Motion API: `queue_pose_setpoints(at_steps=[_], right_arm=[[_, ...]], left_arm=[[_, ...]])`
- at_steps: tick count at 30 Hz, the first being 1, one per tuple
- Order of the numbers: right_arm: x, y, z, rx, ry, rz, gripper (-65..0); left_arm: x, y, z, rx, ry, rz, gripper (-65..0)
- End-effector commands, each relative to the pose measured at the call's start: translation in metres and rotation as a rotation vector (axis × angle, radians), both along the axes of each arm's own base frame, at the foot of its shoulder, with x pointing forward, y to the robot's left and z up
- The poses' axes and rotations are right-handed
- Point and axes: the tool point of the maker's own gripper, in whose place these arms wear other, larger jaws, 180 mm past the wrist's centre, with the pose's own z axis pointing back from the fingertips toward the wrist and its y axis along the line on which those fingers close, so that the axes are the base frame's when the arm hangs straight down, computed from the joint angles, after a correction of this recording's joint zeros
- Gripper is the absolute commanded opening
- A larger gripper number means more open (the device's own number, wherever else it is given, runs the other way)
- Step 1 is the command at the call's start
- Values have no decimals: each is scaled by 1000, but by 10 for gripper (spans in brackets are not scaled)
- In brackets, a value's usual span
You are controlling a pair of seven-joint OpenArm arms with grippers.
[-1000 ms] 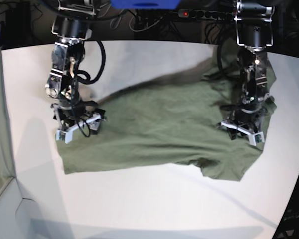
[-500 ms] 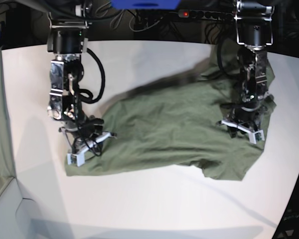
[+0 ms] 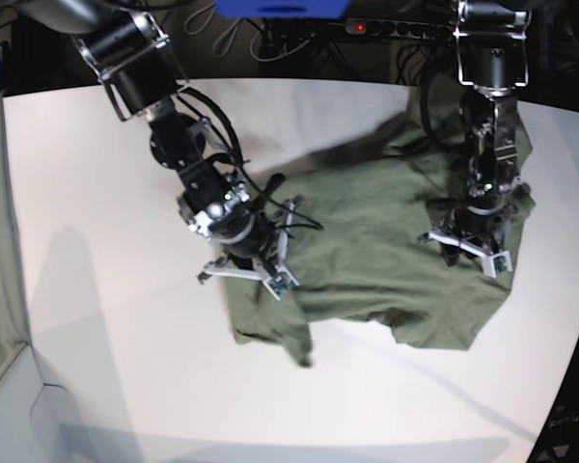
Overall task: Layout the t-shirt on the table in an organized manner, then fold the t-shirt properly
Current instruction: 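Grasp the shirt hem with the right gripper and pull it outward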
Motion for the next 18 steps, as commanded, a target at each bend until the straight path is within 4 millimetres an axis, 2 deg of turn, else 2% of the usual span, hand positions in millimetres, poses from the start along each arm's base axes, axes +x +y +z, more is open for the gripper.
queue_pose_setpoints(at_steps=[1, 5, 9, 12, 14, 18], right_arm=[[15, 10, 24, 34, -73, 10, -610], [18, 13, 34, 41, -97, 16, -463], [22, 9, 69, 76, -196, 16, -346], [25, -6, 90, 111, -246, -33, -329], [32, -19, 95, 117, -258, -72, -329], [41, -38, 75, 94, -204, -126, -329]], left_arm=[[12, 4, 18, 12, -57, 3, -425], [12, 4, 18, 12, -57, 3, -425], [11, 5, 17, 12, -57, 6, -425], [11, 6, 17, 11, -57, 7, -425], [11, 6, 17, 11, -57, 7, -425], [11, 6, 17, 11, -57, 7, -425]])
